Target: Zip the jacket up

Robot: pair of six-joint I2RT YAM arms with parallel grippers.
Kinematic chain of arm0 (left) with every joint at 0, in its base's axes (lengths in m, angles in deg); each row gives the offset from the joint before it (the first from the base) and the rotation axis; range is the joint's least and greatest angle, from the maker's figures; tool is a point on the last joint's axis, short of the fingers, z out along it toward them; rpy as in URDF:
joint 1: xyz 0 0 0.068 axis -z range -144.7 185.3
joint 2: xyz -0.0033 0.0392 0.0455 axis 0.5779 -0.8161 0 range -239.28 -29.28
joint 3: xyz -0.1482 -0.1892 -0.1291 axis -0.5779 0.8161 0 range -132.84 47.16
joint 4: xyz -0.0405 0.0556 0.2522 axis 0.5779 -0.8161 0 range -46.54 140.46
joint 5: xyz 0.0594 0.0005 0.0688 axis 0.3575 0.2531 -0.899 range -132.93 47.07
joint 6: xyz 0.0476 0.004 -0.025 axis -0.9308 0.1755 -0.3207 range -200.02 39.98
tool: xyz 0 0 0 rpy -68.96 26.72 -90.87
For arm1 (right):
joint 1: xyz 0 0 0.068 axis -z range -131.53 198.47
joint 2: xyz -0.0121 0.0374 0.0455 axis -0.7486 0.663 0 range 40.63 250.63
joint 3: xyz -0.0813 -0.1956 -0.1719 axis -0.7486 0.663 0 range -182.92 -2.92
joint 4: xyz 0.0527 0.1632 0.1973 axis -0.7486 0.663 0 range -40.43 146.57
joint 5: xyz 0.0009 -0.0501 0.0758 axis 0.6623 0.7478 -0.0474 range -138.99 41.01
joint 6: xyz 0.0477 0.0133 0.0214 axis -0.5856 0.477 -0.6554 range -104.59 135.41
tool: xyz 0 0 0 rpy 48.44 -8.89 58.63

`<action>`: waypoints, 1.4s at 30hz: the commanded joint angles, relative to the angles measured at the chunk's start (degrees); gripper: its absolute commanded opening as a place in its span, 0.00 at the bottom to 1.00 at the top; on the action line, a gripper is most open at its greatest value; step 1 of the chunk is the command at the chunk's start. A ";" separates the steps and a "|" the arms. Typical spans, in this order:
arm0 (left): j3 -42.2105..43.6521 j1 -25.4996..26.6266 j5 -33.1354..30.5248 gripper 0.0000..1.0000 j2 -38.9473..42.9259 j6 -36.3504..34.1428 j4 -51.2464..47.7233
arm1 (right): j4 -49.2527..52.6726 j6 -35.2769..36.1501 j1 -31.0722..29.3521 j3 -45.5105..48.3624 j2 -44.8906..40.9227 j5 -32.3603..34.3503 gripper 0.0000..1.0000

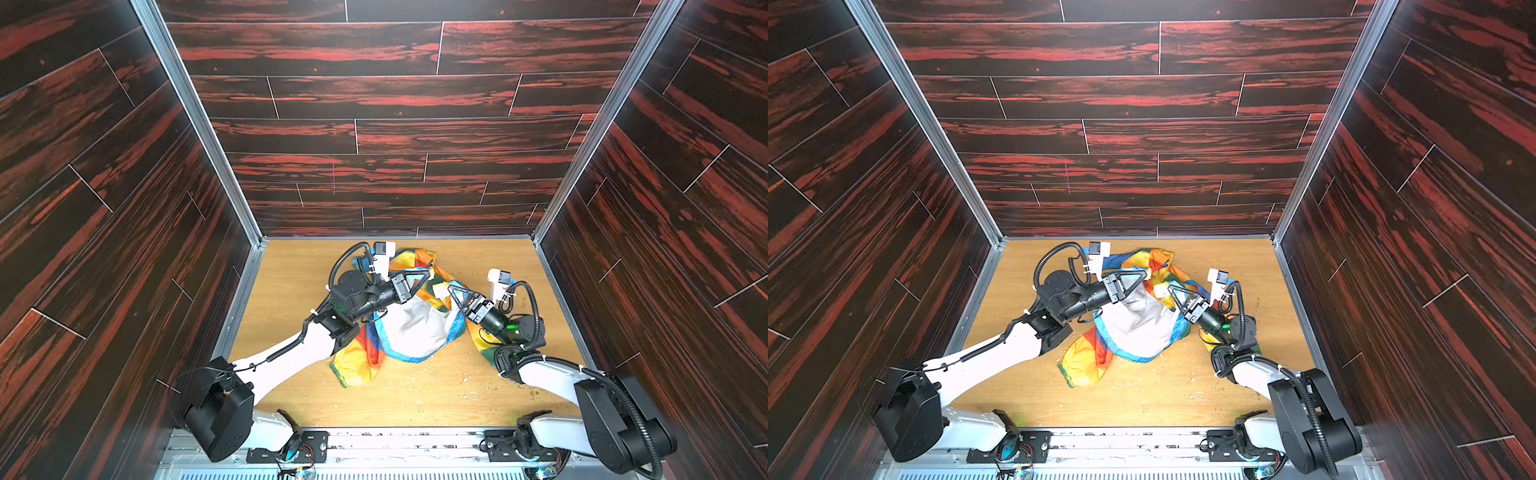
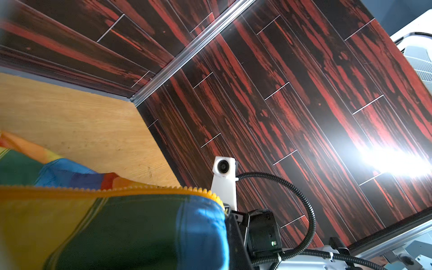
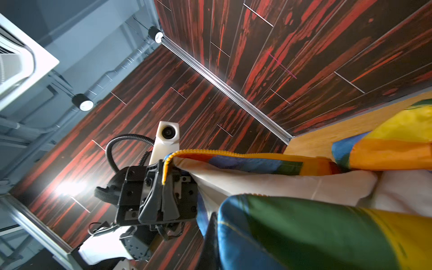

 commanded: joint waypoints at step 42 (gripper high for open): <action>-2.83 3.01 -3.70 0.00 -9.36 6.40 21.04 | -9.31 -4.82 0.11 -7.48 1.54 2.32 0.00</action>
